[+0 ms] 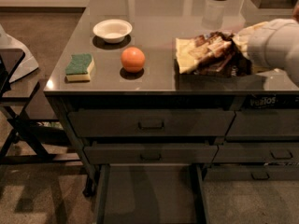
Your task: Pick brown chip bag from bottom drawer and place on counter
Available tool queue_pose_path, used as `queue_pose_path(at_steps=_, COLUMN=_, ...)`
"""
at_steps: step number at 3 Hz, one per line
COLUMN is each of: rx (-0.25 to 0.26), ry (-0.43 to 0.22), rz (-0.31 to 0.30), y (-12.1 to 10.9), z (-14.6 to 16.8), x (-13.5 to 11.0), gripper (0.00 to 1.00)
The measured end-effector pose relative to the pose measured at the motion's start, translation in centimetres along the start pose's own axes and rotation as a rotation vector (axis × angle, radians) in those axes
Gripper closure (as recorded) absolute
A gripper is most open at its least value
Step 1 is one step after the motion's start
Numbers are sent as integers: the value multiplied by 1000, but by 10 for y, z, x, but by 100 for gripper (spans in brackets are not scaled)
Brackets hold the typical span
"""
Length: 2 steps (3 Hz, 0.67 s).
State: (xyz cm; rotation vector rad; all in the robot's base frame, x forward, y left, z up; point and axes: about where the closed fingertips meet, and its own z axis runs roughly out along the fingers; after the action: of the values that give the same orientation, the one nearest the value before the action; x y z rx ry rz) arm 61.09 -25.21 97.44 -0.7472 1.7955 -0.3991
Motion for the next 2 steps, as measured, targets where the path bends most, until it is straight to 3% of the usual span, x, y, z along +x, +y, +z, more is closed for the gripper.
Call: queue_pose_path(at_steps=2, rx=-82, ry=-14, rz=-5, y=36, z=85, x=-29, gripper=100)
